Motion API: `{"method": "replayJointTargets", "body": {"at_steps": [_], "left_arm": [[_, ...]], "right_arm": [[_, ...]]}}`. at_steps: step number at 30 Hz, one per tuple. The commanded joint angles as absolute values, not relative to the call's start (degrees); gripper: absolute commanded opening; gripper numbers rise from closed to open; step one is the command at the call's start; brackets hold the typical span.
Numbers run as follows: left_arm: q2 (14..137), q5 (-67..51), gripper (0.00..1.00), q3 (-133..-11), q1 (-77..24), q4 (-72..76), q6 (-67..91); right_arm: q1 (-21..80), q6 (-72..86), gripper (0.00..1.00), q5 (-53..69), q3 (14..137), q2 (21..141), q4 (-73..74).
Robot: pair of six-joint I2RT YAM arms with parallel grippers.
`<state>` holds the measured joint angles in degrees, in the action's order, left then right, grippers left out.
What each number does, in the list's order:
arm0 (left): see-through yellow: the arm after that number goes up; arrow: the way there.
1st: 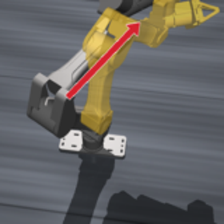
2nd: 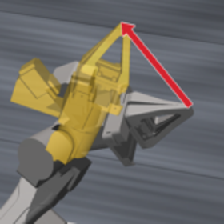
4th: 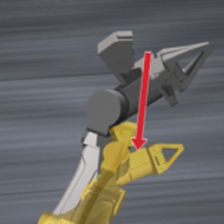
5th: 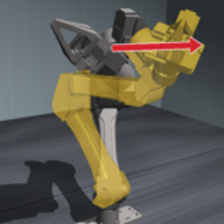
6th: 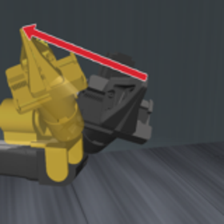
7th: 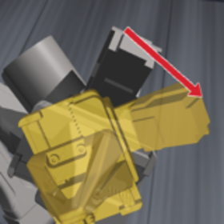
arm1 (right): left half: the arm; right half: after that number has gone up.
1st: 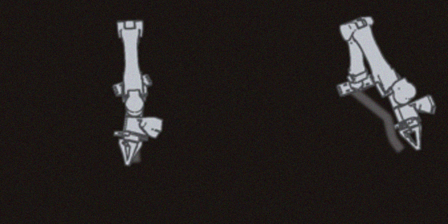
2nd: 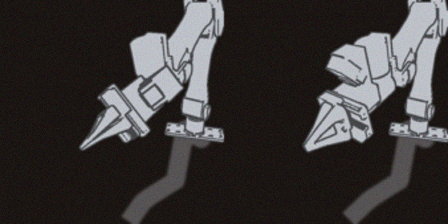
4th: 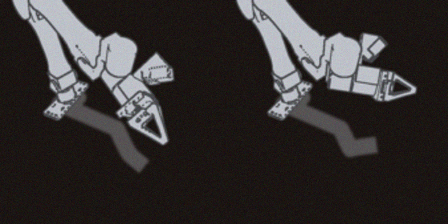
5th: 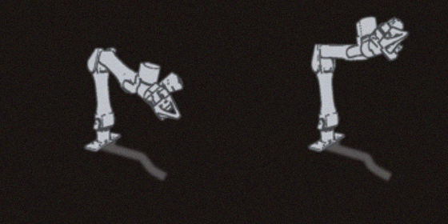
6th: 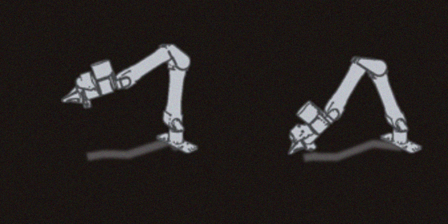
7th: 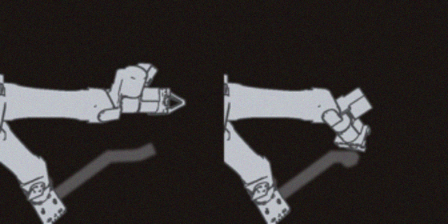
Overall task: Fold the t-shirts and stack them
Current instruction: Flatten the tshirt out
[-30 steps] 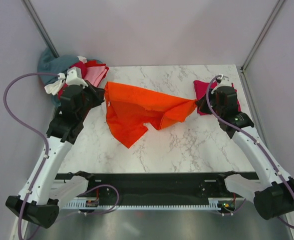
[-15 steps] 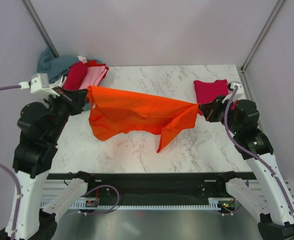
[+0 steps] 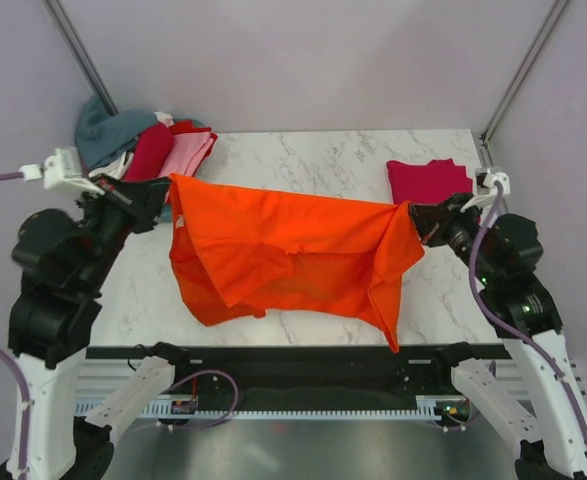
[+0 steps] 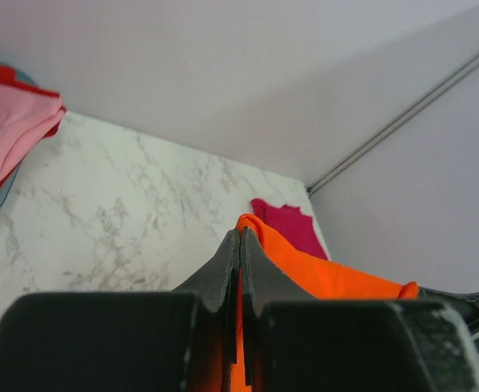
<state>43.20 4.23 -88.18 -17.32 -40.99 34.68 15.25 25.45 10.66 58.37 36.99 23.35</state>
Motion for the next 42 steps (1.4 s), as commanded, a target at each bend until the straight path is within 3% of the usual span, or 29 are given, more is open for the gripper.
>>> {"method": "replayJointTargets", "body": {"at_steps": [1,8,13,14,15,16,17,18,19,20,21,30,35,42], "left_arm": [[49.21,7.29,0.02,-82.11,-17.05,-40.88,35.77],[57.11,13.02,0.02,-66.64,-14.07,-27.79,40.34],[69.41,7.39,0.02,-67.05,-7.22,-20.31,43.94],[72.65,8.25,0.02,-68.71,-7.12,-19.0,43.6],[74.34,9.31,0.02,-69.51,-7.12,-18.46,43.25],[75.49,10.27,0.02,-70.13,-7.03,-17.76,42.72],[76.54,10.02,0.12,-71.44,-7.12,-17.06,42.19],[78.81,9.67,0.6,-72.33,-7.03,-17.4,41.58],[79.62,8.71,0.85,-73.29,-7.12,-18.19,41.14],[80.06,7.92,0.97,-73.74,-7.12,-18.98,41.22],[79.89,7.13,1.0,-73.31,-7.12,-19.16,41.05],[68.57,1.76,0.95,-60.48,-7.21,-19.16,39.99],[59.43,2.02,0.95,-51.96,-7.21,-22.75,41.39],[56.95,-2.36,1.0,-45.8,-7.21,-27.51,42.54]], "right_arm": [[15.2,27.41,0.0,5.63,53.8,44.11,22.94],[15.03,34.1,0.0,3.16,48.25,58.95,7.05],[14.42,33.05,0.02,5.61,61.06,76.27,4.12],[14.15,32.44,0.07,6.23,63.43,78.29,4.65],[13.98,32.34,0.47,6.59,67.37,81.44,5.18],[13.89,32.6,0.65,6.33,68.72,82.34,6.23],[13.8,32.61,0.74,6.59,69.77,83.14,6.59],[13.89,32.43,0.79,7.03,70.48,83.84,6.77],[13.8,32.34,0.79,7.55,70.4,83.93,6.94],[13.8,32.17,0.8,8.86,69.88,83.94,6.94],[13.8,32.08,0.8,9.22,68.22,83.94,6.94],[15.2,28.57,0.68,15.12,56.26,82.97,9.22],[20.12,25.66,0.68,7.14,51.08,78.67,14.32],[26.36,25.49,0.67,-2.54,43.42,73.48,17.66]]}}
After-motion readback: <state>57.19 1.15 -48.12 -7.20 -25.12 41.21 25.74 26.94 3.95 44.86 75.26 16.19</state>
